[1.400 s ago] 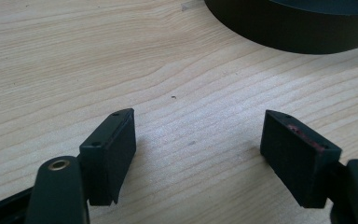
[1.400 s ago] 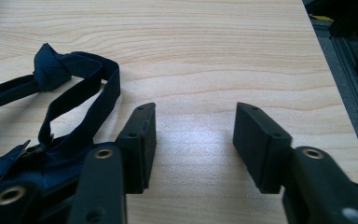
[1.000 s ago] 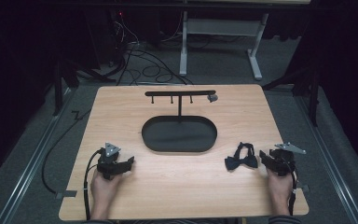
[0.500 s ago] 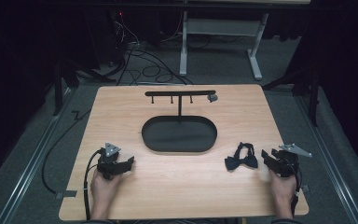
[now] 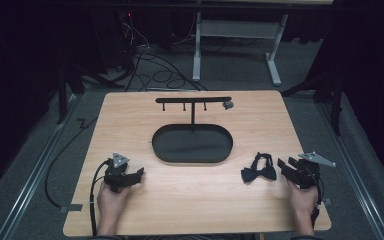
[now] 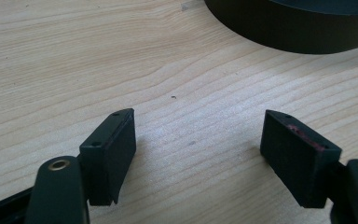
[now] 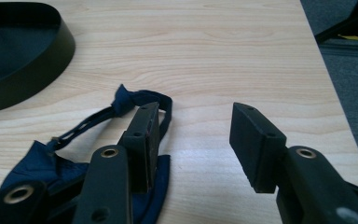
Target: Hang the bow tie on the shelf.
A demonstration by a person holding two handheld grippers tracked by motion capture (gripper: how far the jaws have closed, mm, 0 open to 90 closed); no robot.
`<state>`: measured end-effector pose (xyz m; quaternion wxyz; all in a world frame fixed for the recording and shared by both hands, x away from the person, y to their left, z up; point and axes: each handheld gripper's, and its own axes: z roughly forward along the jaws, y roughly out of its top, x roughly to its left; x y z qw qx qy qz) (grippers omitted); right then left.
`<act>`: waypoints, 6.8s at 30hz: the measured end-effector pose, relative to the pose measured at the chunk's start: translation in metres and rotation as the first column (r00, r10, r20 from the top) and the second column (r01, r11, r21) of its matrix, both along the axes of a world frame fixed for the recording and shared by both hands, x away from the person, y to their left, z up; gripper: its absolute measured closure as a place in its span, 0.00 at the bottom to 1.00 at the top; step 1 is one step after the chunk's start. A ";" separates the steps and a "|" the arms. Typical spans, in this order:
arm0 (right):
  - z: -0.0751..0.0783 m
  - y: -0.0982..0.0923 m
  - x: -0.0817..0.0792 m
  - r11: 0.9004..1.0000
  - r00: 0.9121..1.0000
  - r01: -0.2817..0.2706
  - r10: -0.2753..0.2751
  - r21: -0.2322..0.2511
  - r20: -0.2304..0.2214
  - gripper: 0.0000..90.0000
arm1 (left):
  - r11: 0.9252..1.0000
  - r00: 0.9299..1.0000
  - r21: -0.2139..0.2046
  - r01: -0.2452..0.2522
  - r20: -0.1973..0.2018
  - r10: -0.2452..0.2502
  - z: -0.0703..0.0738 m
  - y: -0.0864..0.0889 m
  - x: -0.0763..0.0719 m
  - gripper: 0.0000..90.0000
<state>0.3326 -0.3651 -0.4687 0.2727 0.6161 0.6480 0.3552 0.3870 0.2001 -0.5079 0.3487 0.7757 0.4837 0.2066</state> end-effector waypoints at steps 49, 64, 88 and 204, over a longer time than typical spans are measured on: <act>-0.017 0.024 0.032 0.993 0.987 -0.112 0.114 0.025 -0.110 1.00 | 1.000 1.000 0.001 0.000 0.000 0.000 0.000 0.000 0.000 0.30; 0.008 0.037 0.023 0.985 0.985 -0.173 0.173 -0.004 -0.026 1.00 | 1.000 1.000 0.001 -0.001 0.000 0.001 0.000 0.000 0.000 0.30; 0.039 0.056 0.016 0.967 0.967 -0.251 0.253 -0.045 0.045 1.00 | 1.000 1.000 0.001 0.000 0.000 0.000 0.000 0.000 0.000 0.30; 0.130 0.135 0.089 0.894 0.878 -0.445 0.446 -0.045 0.171 1.00 | 1.000 1.000 0.000 0.001 0.000 -0.001 0.000 0.000 0.000 0.30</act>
